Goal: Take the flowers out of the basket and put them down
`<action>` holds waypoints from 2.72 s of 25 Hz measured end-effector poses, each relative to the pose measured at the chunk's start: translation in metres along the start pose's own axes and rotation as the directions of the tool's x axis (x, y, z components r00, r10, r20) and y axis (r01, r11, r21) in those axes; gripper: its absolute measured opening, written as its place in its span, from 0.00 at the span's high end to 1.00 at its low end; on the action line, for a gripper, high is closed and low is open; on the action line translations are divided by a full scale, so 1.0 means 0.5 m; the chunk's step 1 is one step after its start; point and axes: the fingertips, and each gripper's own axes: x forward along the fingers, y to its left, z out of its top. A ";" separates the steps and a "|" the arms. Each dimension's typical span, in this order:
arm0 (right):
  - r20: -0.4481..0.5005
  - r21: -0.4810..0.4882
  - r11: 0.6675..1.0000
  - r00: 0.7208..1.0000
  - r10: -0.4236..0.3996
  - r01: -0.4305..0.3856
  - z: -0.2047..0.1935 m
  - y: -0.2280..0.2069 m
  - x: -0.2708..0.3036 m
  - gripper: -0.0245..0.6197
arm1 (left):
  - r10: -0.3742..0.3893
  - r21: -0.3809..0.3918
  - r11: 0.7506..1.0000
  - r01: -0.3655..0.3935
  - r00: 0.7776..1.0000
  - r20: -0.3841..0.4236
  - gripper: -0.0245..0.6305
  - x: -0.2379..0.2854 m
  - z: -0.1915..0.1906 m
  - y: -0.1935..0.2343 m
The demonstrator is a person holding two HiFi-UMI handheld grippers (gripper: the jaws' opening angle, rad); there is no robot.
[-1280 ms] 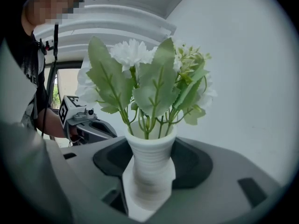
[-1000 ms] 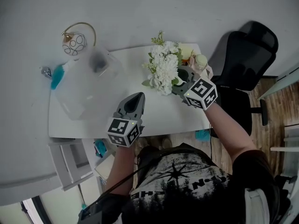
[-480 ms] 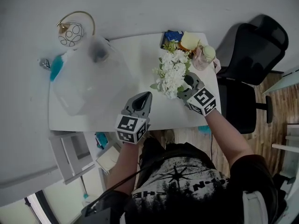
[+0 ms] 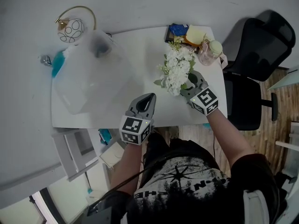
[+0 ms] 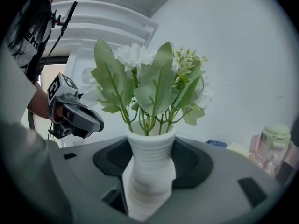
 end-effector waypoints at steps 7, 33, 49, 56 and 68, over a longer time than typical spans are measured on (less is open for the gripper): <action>0.019 0.020 1.000 1.000 -0.005 0.004 0.002 -0.004 0.007 0.56 | -0.007 -0.004 1.000 0.007 1.000 -0.012 0.95 0.012 -0.015 -0.010; -0.041 0.058 0.998 0.999 0.030 -0.027 -0.037 -0.003 -0.039 0.49 | -0.005 0.008 1.000 0.005 0.999 -0.045 0.95 0.034 -0.035 -0.049; -0.069 0.023 1.000 0.998 0.012 -0.010 0.003 0.020 -0.125 0.73 | -0.013 0.030 0.999 0.013 1.000 0.001 0.95 0.022 0.007 -0.081; -0.038 0.089 0.994 0.997 0.062 -0.058 0.030 0.056 -0.157 0.92 | -0.017 0.030 0.999 0.016 0.999 0.040 0.95 0.002 0.034 -0.093; -0.072 0.064 0.997 0.996 0.050 -0.045 0.045 0.073 -0.171 0.93 | -0.010 0.033 0.999 0.008 0.997 0.074 0.95 -0.021 0.050 -0.094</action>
